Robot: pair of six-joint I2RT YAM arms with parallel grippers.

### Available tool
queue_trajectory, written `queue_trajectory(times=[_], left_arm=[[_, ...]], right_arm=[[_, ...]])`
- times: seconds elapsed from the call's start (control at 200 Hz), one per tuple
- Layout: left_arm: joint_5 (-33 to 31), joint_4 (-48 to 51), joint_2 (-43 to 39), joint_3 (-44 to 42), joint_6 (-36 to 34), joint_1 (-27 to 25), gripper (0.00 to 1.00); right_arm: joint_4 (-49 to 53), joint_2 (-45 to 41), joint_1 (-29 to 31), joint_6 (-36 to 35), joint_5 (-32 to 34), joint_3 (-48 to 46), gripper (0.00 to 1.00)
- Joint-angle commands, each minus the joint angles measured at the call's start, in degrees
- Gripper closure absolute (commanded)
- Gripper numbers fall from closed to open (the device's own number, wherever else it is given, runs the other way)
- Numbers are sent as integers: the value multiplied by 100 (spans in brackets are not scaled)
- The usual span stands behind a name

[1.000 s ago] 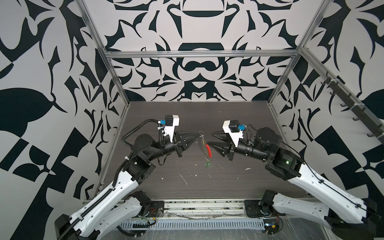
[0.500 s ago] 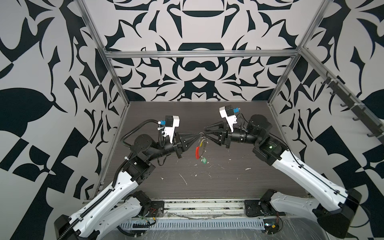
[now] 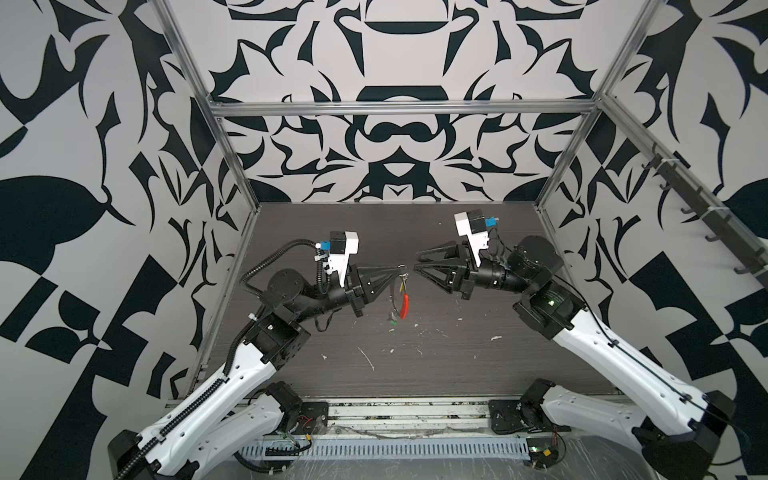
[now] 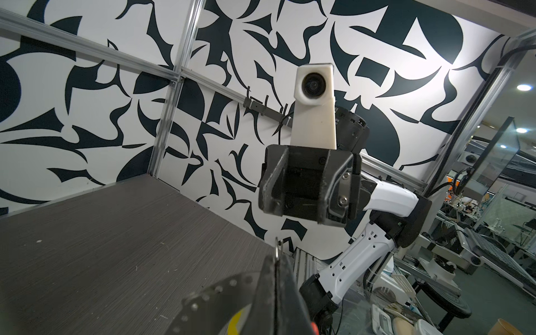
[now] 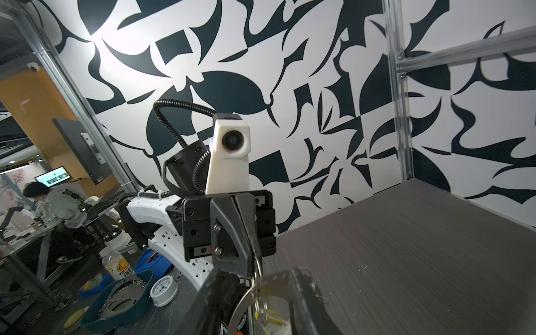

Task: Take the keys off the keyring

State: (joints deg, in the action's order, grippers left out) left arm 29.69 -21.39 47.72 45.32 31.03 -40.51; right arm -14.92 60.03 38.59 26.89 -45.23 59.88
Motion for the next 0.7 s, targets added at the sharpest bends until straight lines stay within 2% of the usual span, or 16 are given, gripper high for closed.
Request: queue_trajectory(times=[0.0, 0.35, 0.525, 0.695], left_arm=[[-46, -146, -18, 5, -63, 8, 100], [-86, -156, -18, 16, -61, 9, 100], [-95, -212, 22, 12, -27, 8, 100], [-84, -263, 69, 21, 8, 8, 100]], right_arm=[[-414, 168, -18, 248, -434, 160, 60], [-485, 321, -18, 395, -764, 174, 69], [-494, 338, -15, 413, -785, 138, 78], [-503, 369, -10, 422, -787, 108, 80]])
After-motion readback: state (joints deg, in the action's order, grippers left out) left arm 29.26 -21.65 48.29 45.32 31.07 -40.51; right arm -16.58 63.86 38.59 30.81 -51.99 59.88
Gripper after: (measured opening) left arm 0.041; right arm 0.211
